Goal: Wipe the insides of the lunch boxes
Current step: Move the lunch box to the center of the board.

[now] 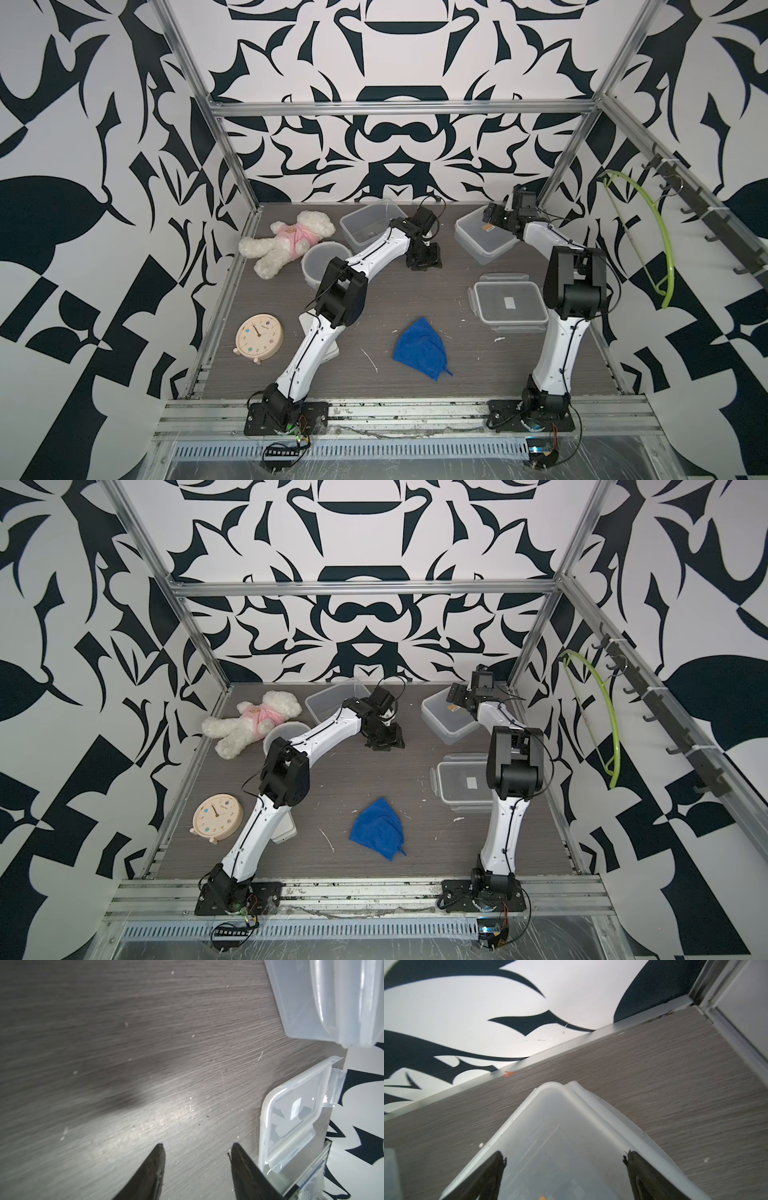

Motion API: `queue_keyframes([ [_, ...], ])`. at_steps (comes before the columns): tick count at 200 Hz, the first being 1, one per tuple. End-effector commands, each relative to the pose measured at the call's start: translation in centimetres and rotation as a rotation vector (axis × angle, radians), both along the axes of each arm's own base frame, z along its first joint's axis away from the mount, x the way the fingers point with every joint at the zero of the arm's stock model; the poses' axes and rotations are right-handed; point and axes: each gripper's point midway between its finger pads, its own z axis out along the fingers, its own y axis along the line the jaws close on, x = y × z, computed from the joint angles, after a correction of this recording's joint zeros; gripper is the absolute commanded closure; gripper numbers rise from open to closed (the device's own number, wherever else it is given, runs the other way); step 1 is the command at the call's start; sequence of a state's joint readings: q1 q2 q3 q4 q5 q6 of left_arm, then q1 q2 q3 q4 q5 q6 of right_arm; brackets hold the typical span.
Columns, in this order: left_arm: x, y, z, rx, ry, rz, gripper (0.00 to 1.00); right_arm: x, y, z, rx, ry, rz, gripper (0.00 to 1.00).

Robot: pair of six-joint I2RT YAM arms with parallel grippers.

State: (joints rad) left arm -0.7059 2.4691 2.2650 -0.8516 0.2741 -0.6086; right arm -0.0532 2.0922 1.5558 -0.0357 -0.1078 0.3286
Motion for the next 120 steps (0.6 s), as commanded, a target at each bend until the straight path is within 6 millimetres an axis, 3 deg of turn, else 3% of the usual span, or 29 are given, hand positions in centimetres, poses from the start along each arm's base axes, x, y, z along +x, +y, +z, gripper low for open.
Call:
queue_keyframes([
  [1,-0.1,1.0,3.8,-0.006,-0.064,0.001,0.45,-5.9,8.8,-6.1,0.172,0.255,0.139,0.07],
  [40,0.2,4.4,4.7,0.099,-0.106,0.082,0.42,-10.4,16.0,-5.6,0.183,0.281,0.218,0.07],
  [65,0.6,6.4,5.3,0.112,-0.109,0.153,0.39,-13.2,19.2,-5.6,0.184,0.298,0.232,0.07],
  [94,0.7,7.5,4.9,0.122,-0.098,0.176,0.39,-14.2,19.4,-3.7,0.184,0.27,0.236,0.08],
  [120,0.6,7.8,4.9,0.138,-0.098,0.174,0.39,-15.0,18.8,-0.5,0.145,0.217,0.261,0.08],
])
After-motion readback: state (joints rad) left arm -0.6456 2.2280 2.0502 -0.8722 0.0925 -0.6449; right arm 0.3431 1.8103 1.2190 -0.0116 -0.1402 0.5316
